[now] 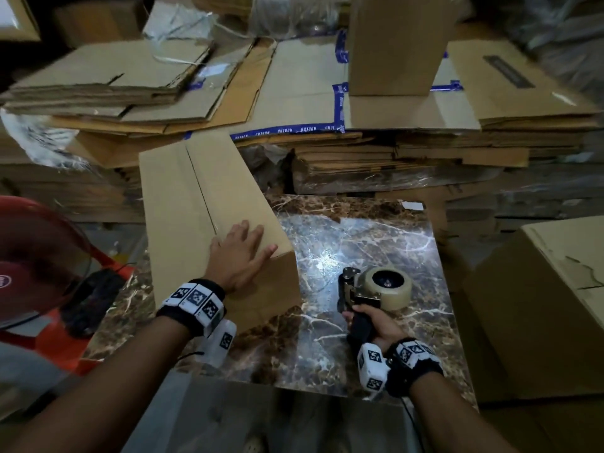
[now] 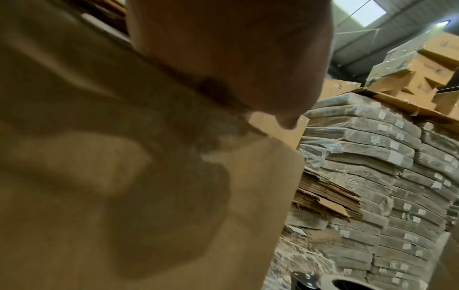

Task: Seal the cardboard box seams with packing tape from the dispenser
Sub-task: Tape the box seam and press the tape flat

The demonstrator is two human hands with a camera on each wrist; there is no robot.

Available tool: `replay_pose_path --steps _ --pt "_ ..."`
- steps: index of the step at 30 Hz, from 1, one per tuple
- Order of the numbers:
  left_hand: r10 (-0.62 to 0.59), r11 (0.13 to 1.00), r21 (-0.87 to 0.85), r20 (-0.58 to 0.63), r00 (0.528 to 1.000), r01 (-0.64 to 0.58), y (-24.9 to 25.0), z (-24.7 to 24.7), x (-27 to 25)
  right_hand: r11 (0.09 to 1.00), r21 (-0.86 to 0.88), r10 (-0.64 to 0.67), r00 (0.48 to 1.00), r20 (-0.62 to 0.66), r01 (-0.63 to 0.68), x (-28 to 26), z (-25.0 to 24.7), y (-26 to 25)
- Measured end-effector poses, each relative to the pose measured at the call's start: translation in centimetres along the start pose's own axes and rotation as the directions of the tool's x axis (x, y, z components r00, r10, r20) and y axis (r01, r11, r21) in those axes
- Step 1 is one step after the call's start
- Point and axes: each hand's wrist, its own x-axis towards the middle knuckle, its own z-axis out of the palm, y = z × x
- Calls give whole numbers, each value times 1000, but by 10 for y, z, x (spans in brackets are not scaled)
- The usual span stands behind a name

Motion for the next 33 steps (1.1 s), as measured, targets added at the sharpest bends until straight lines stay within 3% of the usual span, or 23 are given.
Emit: replay_pose_path --steps 4,7,10,13,15,20,22,23,24,25,26,27,28,30,31,33 --pt "81 996 -45 66 995 -78 -27 -15 -10 997 4 -73 994 76 73 -27 24 5" --pt "99 994 -45 50 994 -97 -60 -26 -24 965 -10 -259 960 109 261 -51 47 1" --pt "125 992 -16 57 990 -124 -88 -28 -44 841 -161 -496 855 153 517 -75 72 -13" --pt "199 975 86 80 977 -205 -108 -17 -64 688 -297 -605 749 269 662 -102 104 -23" --pt "239 966 85 46 970 -243 -129 -16 -70 638 -357 -614 731 298 682 -114 125 -28" --pt "262 963 75 -28 965 -259 -178 -31 -86 523 -534 -538 743 398 664 -131 179 -23" --pt "190 968 -127 -205 960 -218 -180 -31 -94 471 -582 -494 745 449 663 -131 201 -16" --pt "88 937 -297 -305 948 -182 -176 -32 -98 443 -604 -469 745 474 663 -131 213 -12" --pt "-58 857 -496 -359 931 -138 -172 -35 -101 412 -623 -448 743 497 665 -130 223 -8" --pt "-214 702 -706 -334 918 -93 -166 -42 -105 379 -640 -429 739 519 669 -129 233 -5" --pt "-320 469 -881 -230 919 -57 -160 -50 -108 347 -655 -411 737 537 671 -127 242 -2" --pt "-351 208 -978 -92 932 -18 -155 -57 -111 323 -667 -391 737 552 671 -126 252 1" --pt "-316 -14 -1000 24 949 21 -152 -63 -113 306 -678 -370 740 562 668 -125 261 4" --pt "-184 -323 -944 136 973 70 -153 -72 -117 272 -692 -324 741 589 669 -124 279 8" --pt "-137 -427 -900 161 977 88 -155 -75 -118 257 -700 -305 744 595 666 -124 287 10" --pt "-103 -547 -827 223 969 132 -161 -77 -119 257 -714 -287 757 587 651 -122 299 14"
